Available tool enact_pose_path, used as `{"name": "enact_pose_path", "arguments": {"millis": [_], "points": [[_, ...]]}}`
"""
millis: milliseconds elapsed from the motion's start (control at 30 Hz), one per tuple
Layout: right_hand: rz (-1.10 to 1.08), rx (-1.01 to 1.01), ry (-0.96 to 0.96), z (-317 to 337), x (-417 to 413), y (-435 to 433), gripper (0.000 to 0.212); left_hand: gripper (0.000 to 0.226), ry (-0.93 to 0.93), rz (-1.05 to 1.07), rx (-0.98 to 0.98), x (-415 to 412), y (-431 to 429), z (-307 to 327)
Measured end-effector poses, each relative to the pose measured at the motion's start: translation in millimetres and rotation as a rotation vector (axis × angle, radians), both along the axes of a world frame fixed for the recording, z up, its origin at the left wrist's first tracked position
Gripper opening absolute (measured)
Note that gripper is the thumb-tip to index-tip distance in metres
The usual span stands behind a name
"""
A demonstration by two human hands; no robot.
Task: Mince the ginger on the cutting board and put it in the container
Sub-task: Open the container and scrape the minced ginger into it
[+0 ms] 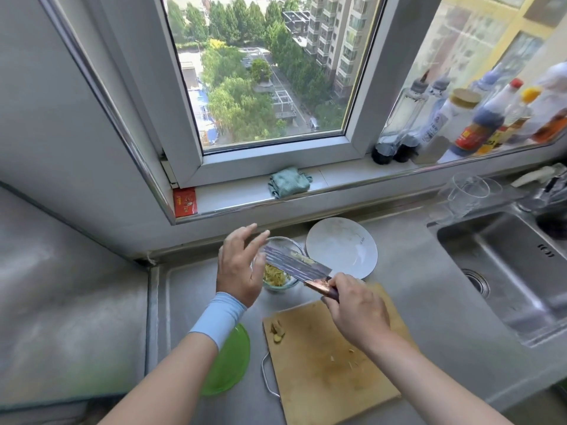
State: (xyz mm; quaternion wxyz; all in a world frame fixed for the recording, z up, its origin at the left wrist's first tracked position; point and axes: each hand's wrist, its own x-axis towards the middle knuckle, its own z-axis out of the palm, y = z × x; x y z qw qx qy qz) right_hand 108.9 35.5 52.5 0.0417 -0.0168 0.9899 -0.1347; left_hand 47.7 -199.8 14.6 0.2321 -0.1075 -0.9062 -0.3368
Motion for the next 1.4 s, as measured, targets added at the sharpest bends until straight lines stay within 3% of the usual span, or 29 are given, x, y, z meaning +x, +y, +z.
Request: {"name": "enact_pose_path", "arguments": {"millis": [133, 233, 433, 600, 767, 900, 967, 1133, 1333, 1400], "points": [[0.133, 0.074, 0.058, -12, -11, 6, 0.030, 0.047, -0.091, -0.246, -0.347, 13, 22, -14], [0.211, 0.121, 0.099, -18, -20, 6, 0.045, 0.054, -0.180, -0.294, -0.559, 13, 35, -30], [0.331, 0.163, 0.152, -20, -41, 9, 0.049, 0.057, -0.319, -0.233, -0.682, -15, 31, -38], [0.333, 0.116, 0.138, -23, -49, 13, 0.046, 0.074, -0.527, -0.190, -0.649, -42, 10, -42], [0.292, 0.029, 0.077, -28, -53, 25, 0.021, 0.099, -0.622, -0.180, -0.680, -64, -13, -47], [0.287, 0.033, -0.002, -20, -53, 25, 0.018, 0.068, -0.426, -0.235, -0.483, -55, -18, -54], [0.248, 0.010, -0.018, -18, -52, 22, 0.019, 0.055, -0.309, -0.327, -0.497, -46, -19, -65], [0.184, 0.045, -0.045, -16, -44, 24, 0.020, 0.087, -0.600, -0.244, -0.570, -47, -19, -64], [0.163, 0.041, -0.074, -8, -32, 32, 0.022, 0.069, -0.550, -0.067, -0.230, -58, -9, -42], [0.144, 0.025, -0.075, -6, -29, 34, 0.022, 0.063, -0.638, -0.059, -0.144, -57, -5, -39]]}}
